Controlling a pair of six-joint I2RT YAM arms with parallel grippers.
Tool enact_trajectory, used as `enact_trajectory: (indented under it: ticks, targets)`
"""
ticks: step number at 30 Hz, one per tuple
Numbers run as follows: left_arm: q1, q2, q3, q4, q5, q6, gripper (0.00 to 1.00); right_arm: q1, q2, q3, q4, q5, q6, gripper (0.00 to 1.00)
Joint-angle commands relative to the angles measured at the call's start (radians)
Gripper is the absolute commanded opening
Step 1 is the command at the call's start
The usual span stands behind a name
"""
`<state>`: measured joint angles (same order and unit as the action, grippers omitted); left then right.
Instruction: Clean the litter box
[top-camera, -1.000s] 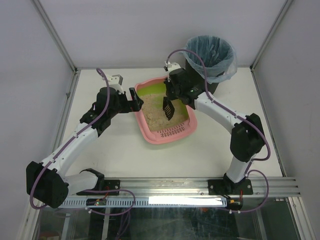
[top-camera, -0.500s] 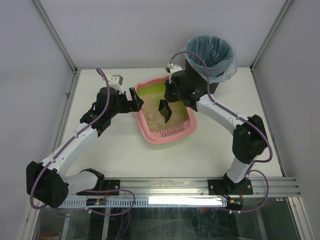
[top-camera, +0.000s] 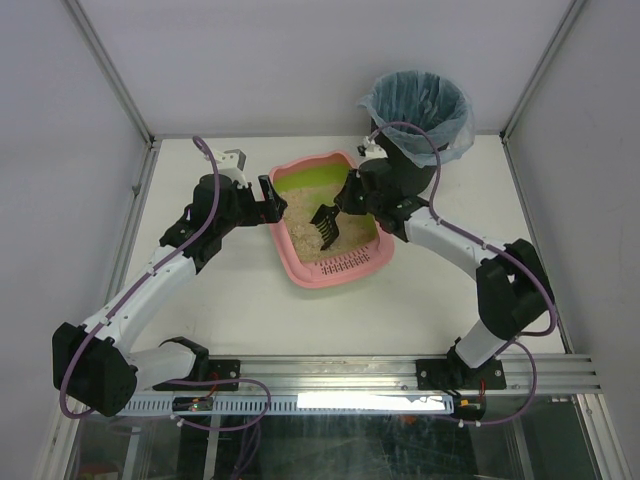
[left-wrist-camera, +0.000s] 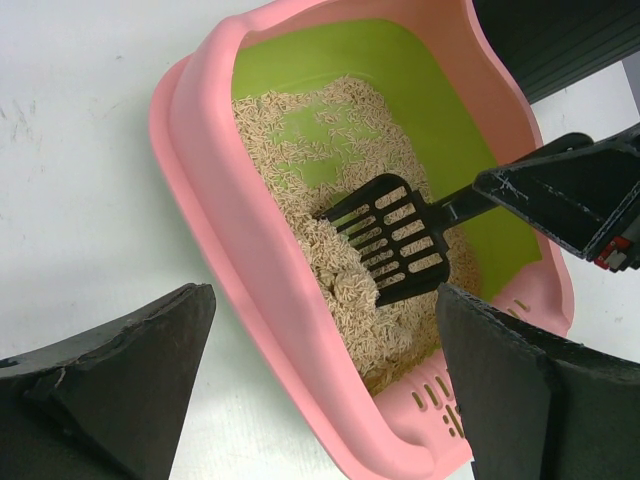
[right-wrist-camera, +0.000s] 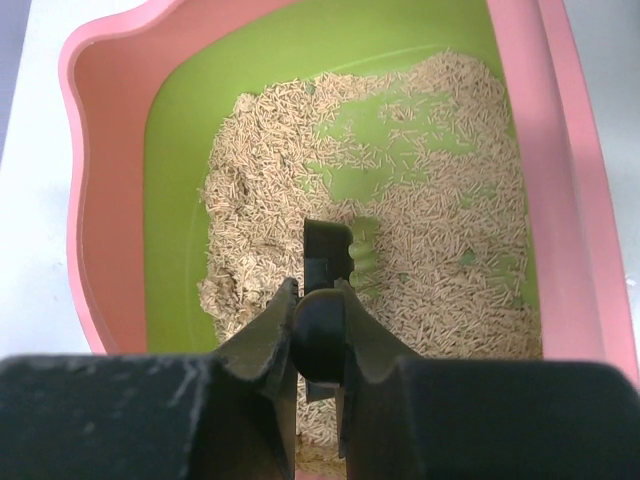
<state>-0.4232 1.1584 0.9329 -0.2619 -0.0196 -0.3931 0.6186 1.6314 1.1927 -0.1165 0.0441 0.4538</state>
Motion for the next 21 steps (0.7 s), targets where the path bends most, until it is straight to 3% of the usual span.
enact_trajectory:
  ticks: [1,21]
  targets:
    - [0.01,-0.011,0.011,0.047,0.012,-0.003,0.98,0.02,-0.025,-0.085,0.043,-0.085,0.158,0.0]
    - [0.01,0.006,0.024,0.049,0.019,-0.002,0.97,0.029,-0.019,-0.218,0.266,-0.106,0.37,0.0]
